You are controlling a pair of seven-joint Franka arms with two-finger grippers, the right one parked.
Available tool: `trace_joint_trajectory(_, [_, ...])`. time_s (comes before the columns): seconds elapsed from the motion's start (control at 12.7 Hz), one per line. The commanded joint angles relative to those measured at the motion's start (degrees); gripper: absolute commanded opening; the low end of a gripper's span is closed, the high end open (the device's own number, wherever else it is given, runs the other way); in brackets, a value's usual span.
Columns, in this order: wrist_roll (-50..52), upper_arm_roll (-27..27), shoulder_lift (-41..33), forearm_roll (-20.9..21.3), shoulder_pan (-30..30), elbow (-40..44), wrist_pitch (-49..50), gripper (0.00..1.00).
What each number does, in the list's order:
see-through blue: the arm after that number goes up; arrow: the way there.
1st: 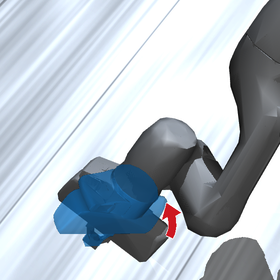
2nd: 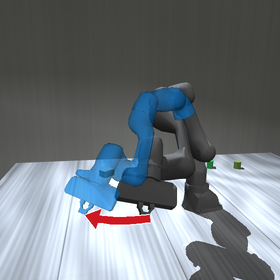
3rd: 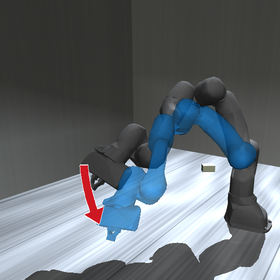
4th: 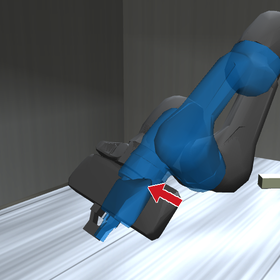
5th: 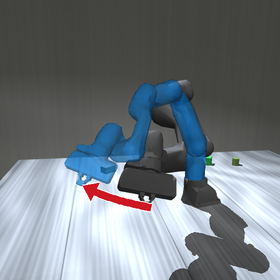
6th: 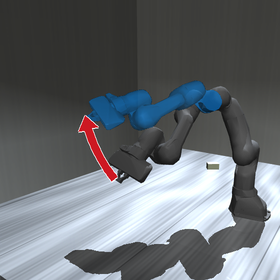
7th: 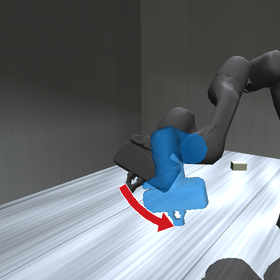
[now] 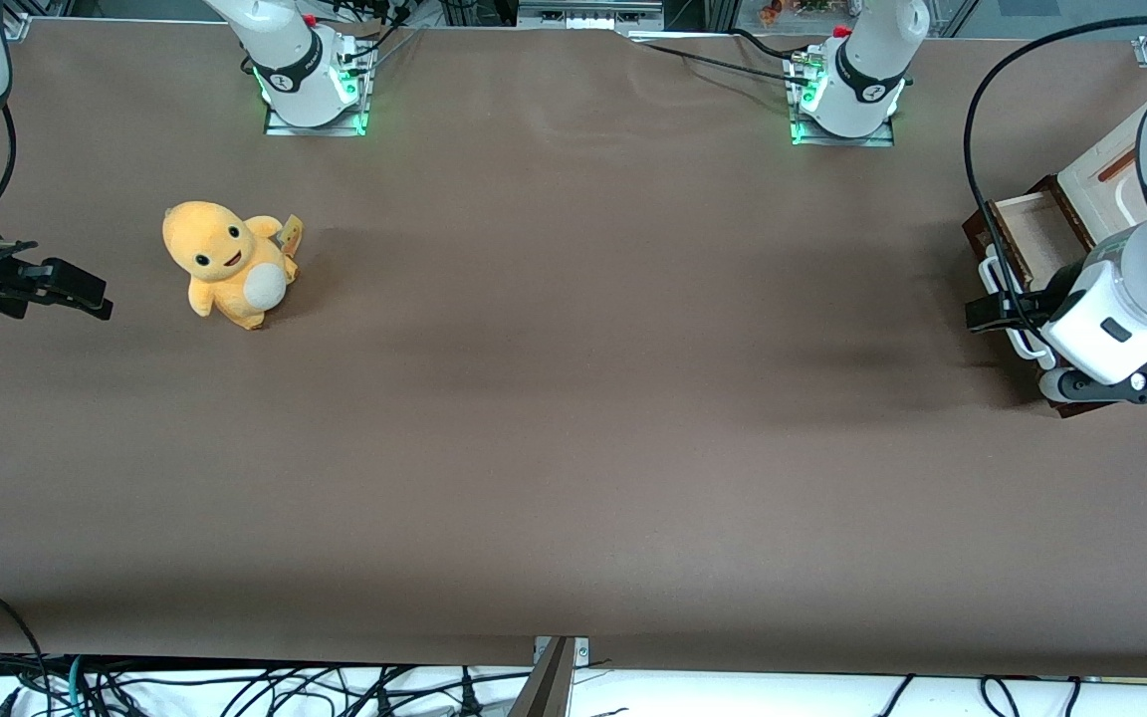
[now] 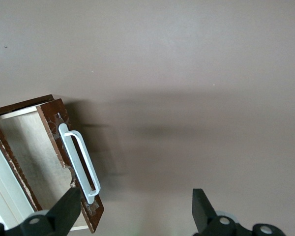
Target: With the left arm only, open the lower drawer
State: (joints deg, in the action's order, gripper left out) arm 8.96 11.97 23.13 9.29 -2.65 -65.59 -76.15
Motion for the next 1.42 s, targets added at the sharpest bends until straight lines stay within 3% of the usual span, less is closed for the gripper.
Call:
trace_joint_trajectory(0.0, [0.9, 0.4, -1.2, -1.7, 0.4, 0.1, 1.1, 1.0])
trace_joint_trajectory(0.4, [-4.8, -0.5, -2.9, -2.2, 0.6, -2.7, 0.1, 1.0])
trace_joint_trajectory(1.34, [-4.2, -0.6, -3.6, -2.4, -0.3, -3.1, 0.3, 1.0])
